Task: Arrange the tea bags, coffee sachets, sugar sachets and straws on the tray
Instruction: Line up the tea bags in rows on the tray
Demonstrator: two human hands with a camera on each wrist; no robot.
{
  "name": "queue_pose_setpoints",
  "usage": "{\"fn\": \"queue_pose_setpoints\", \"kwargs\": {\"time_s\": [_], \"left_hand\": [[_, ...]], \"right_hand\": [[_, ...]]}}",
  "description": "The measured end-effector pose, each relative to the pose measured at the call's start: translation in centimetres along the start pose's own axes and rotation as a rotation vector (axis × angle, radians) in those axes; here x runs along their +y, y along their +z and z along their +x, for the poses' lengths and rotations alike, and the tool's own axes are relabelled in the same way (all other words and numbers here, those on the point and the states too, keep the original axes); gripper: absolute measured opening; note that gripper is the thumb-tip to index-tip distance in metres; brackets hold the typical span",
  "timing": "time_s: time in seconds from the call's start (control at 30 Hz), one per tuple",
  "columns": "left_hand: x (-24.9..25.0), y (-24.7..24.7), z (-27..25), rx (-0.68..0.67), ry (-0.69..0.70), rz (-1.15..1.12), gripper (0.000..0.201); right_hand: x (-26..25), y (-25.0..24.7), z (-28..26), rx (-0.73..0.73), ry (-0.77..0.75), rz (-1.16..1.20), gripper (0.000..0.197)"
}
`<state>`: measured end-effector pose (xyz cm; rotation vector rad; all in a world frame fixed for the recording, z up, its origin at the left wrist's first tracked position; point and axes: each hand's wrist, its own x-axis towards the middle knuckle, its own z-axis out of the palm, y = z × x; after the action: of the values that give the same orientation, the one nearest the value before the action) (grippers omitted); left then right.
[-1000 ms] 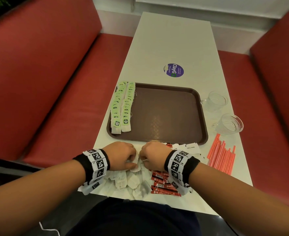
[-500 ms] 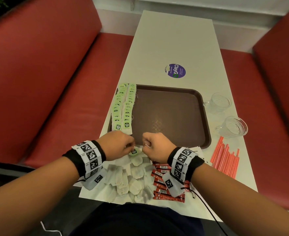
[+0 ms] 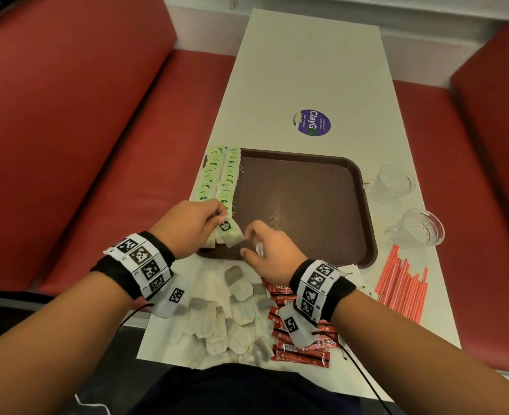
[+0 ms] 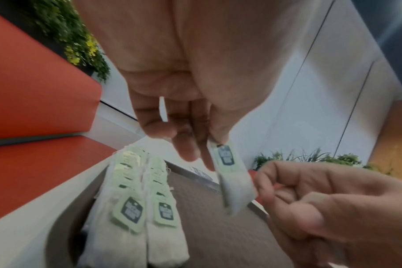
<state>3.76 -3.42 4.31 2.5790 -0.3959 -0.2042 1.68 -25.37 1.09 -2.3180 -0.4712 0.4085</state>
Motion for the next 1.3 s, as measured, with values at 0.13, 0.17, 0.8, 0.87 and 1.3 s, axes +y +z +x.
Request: {"fn": "queue_pose_setpoints", "kwargs": {"time_s": [0.13,0.17,0.8,0.87,1.3], "left_hand": [[-1.6,0.6,1.3,-0.190,-0.077,0.046,0.013],[-1.9,0.9,1.7,-0.241,-0.091,0.047,0.014],[-1.4,5.3,4.0,-0.132,-0.229,0.333,0.035],[-1.8,4.9,4.3,-0.141,-0.238,0.316,0.035],[0.6,1.6,2.6,-0.126,0.150,-0.090,0.010]], "right_hand": [[0.0,-0.3,-0.3,-0.066,0.075,0.117,0.036],[0.1,-0.4,-0.2,-0.087,0.078,0.140,0.036],[1.1,-0.6,1.1,-0.025,0.150,0.149,0.014],[1.3,-0.5,1.2,-0.050,0.176,0.190,0.014],[1.2,-0.9,2.3,0.041,0.097,0.183,0.018]]}}
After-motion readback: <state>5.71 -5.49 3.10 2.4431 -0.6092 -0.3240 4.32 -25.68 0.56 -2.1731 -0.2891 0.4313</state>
